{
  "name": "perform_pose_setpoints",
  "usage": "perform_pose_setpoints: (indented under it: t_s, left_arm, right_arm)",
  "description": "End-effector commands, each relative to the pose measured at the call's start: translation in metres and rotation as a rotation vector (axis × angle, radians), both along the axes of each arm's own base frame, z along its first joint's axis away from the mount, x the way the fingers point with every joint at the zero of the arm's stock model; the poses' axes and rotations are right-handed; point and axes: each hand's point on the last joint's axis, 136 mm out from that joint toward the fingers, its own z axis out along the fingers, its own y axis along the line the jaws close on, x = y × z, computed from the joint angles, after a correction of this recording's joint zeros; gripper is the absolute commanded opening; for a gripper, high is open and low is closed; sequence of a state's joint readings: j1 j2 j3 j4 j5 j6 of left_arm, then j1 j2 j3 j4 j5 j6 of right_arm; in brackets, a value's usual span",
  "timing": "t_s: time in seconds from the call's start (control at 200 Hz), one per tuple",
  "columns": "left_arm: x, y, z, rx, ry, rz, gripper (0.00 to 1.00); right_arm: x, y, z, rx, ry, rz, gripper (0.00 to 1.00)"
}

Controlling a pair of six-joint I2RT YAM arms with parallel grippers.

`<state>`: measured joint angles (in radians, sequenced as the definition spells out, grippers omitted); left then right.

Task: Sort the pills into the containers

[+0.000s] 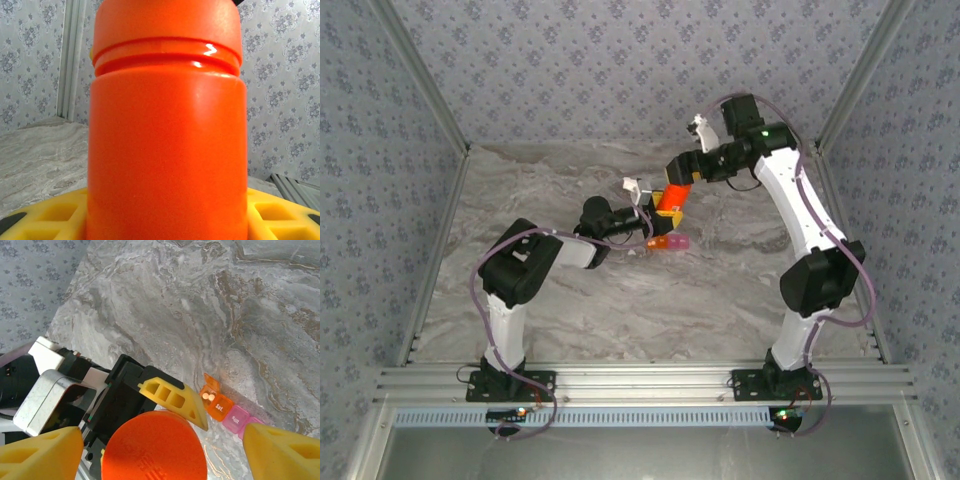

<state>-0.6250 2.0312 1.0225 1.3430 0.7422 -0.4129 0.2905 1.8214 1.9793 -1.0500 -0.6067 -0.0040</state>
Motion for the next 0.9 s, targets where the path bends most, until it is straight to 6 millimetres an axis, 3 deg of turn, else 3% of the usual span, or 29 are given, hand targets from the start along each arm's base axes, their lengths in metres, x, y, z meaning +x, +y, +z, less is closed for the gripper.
perform_pose_setpoints:
  t_s: [0.0,0.45,0.66,0.895]
  left_arm:
    - [-0.007,-0.002,0.027,-0.057,-0.079,-0.022,0.00]
    - [-0.007,-0.002,0.026,-0.057,-0.076,-0.023,0.00]
    - [-0.007,-0.002,0.026,-0.057,-0.076,-0.023,0.00]
    - [-0.007,-0.002,0.027,-0.058,-0.080,-0.022,0.00]
  right_arm:
    - [-0.011,0.005,-0.001,0.006,0.014,0.052,0.83]
    - [-0.017,0.006,-0.008,0.002,0.034,0.063,0.74]
    - [-0.020,0.006,-0.009,0.004,0.040,0.061,0.56]
    - [-0.018,0.006,-0.022,-0.029,0.081,-0.041,0.49]
